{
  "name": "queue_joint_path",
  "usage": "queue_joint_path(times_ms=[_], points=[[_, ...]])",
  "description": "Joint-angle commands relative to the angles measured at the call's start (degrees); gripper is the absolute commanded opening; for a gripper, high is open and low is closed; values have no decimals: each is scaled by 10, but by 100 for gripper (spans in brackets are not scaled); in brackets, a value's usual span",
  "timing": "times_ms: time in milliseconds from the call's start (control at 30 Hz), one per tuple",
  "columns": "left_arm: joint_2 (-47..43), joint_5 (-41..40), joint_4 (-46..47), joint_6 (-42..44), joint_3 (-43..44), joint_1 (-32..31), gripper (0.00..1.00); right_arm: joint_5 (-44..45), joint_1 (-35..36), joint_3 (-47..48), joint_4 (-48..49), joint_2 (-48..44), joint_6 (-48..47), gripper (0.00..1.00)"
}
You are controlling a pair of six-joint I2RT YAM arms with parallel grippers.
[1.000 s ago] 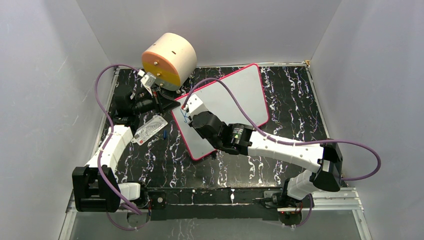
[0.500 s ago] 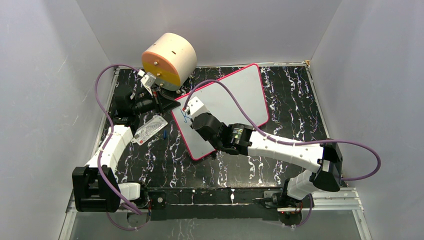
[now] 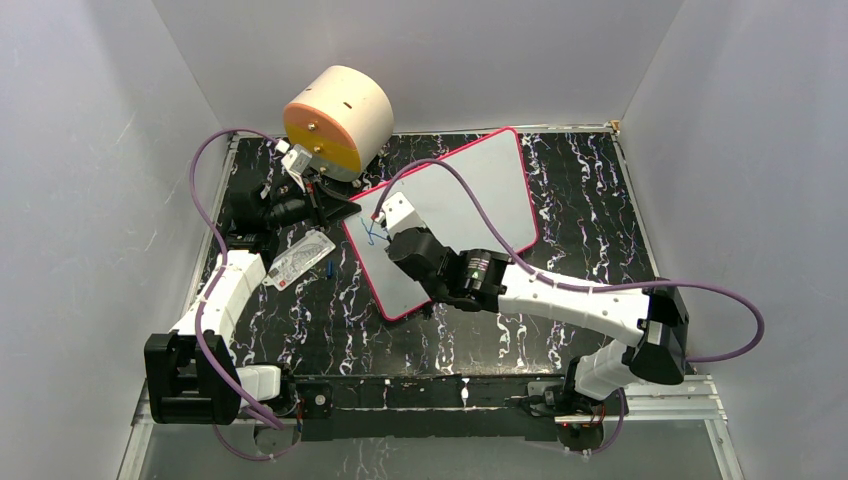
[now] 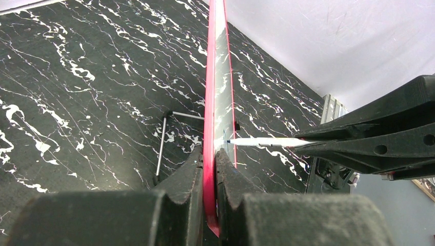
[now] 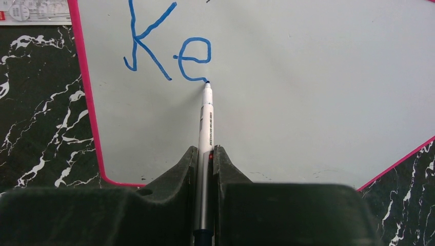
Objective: Write a sentence on the whiteboard
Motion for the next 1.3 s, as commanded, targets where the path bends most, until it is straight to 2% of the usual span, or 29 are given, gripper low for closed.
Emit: queue_joint_path(times_ms=[0, 433, 1267], points=[[-6, 26, -14, 53, -14, -12, 0, 10, -4, -12, 42, -38, 7, 0], [-6, 28, -14, 53, -15, -12, 0, 12, -15, -32, 95, -52, 1, 0], [-6, 28, -12, 52, -15, -12, 0, -11, -39, -38, 92, -31, 7, 0]])
